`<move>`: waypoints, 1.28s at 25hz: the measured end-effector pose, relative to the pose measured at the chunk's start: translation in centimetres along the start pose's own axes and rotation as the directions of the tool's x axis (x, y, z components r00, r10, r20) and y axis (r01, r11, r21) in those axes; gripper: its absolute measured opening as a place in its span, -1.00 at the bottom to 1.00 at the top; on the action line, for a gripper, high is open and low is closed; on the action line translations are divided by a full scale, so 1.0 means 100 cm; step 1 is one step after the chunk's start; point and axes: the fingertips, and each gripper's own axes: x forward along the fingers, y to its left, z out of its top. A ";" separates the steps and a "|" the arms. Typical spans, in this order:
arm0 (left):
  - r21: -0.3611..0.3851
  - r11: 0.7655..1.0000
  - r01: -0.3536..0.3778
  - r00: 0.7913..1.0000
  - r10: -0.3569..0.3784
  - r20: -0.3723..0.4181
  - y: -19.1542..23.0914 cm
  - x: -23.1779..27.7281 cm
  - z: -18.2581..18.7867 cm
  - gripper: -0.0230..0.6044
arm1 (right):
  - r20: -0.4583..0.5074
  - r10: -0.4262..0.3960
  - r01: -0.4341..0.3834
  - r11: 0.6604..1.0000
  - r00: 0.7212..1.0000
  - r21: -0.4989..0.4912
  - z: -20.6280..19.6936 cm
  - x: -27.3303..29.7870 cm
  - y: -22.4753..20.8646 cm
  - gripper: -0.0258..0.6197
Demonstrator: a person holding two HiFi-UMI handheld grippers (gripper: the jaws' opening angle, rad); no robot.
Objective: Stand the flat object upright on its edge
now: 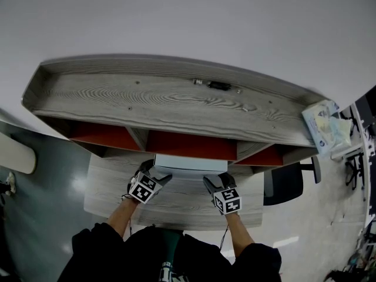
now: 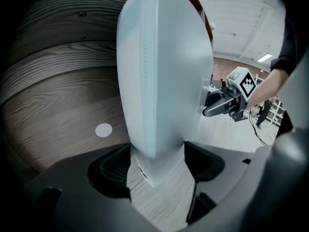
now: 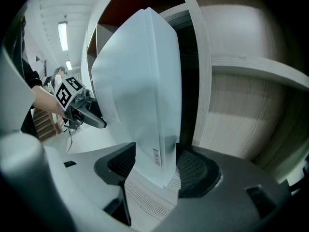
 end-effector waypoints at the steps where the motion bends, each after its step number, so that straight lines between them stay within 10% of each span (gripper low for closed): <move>1: -0.005 1.000 -0.003 1.000 0.003 -0.002 0.001 -0.001 -0.002 0.19 | -0.001 -0.003 0.003 1.000 1.000 0.002 -0.001 -0.001 0.000 -0.12; 13: -0.150 0.984 -0.093 0.995 0.098 0.022 0.007 -0.036 -0.024 0.02 | 0.043 -0.049 0.047 0.997 0.998 0.057 -0.011 -0.032 0.006 -0.15; 20: -0.284 0.937 -0.202 0.970 0.232 0.075 0.000 -0.086 -0.041 -0.87 | 0.113 -0.105 0.097 0.993 0.988 0.070 -0.004 -0.069 0.023 -0.79; 32: -0.249 0.962 -0.116 0.947 0.182 0.264 -0.079 -0.154 -0.012 -0.89 | 0.218 -0.099 0.074 0.990 0.971 0.119 0.007 -0.113 0.096 -0.80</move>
